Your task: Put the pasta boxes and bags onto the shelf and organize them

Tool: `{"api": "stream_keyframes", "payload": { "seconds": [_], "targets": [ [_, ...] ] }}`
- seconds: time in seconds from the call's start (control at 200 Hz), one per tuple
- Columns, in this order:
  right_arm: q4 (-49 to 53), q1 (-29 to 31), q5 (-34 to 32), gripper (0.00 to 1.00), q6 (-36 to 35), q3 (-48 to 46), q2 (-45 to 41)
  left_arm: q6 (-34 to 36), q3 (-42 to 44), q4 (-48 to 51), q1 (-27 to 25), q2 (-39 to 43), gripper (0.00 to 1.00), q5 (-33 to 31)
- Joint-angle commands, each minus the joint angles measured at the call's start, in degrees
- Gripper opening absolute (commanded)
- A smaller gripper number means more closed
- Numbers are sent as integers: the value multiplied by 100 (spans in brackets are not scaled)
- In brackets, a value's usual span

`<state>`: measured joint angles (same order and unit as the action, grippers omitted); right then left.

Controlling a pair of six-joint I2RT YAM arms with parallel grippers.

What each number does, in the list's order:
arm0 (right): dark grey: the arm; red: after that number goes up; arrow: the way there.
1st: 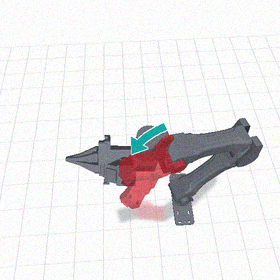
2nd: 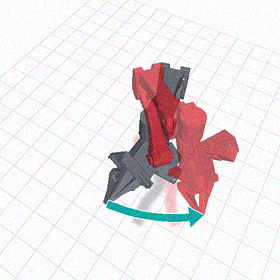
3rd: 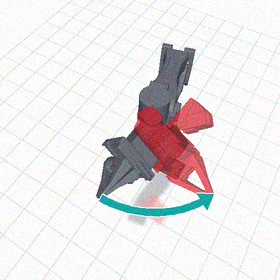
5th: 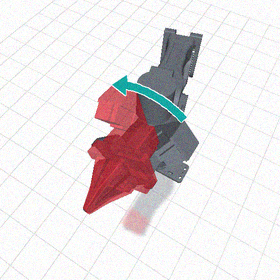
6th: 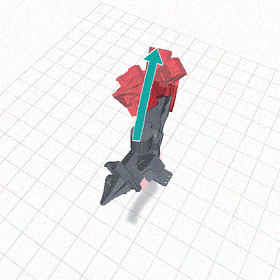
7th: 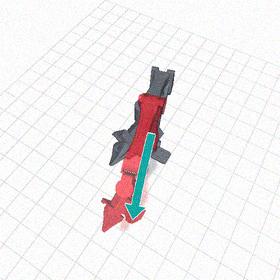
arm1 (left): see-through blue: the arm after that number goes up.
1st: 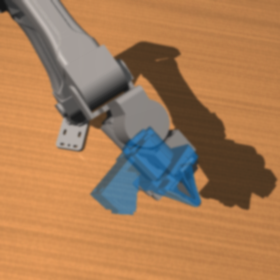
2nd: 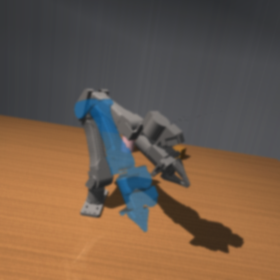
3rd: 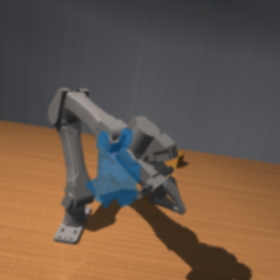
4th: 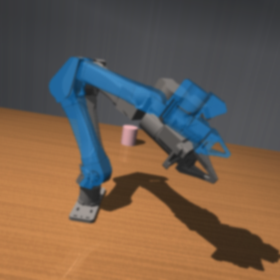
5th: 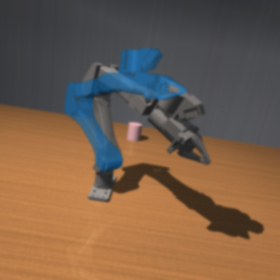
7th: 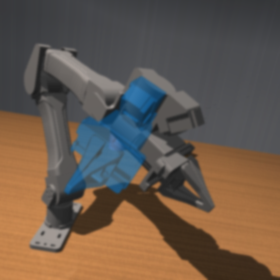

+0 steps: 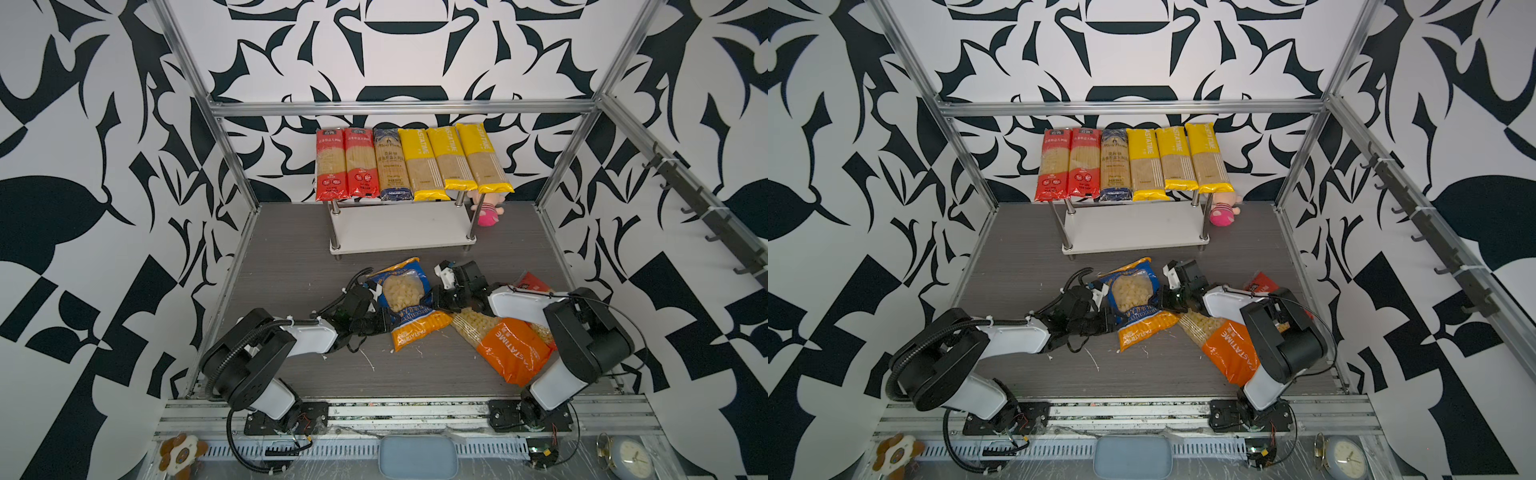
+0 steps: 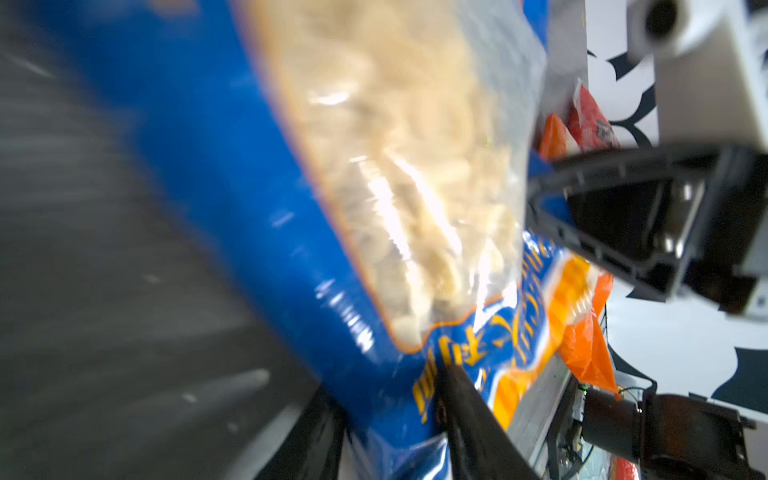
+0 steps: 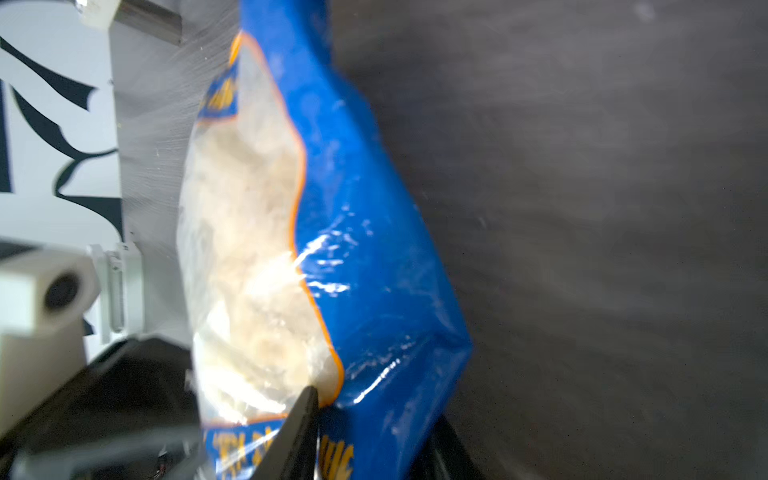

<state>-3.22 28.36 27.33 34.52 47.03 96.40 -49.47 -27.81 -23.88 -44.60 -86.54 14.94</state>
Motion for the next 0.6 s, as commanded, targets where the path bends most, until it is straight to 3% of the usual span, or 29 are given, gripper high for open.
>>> {"api": "stream_keyframes", "payload": {
  "seconds": [0.0,0.16,0.37,0.49,0.595],
  "targets": [
    [225,718,234,38,-411,904,535,-130,6,-111,-673,278,46,74],
    [177,1049,-235,50,-332,1731,1082,-102,112,210,-1019,774,55,-206],
    [597,920,-770,62,-411,1756,529,438,176,1820,-891,2489,69,-664],
    [900,908,-1118,64,-212,1219,-154,727,106,2968,-391,3286,75,-758],
    [1177,917,-1541,65,194,565,-825,920,108,3559,539,3584,78,-501]
  ]
}}
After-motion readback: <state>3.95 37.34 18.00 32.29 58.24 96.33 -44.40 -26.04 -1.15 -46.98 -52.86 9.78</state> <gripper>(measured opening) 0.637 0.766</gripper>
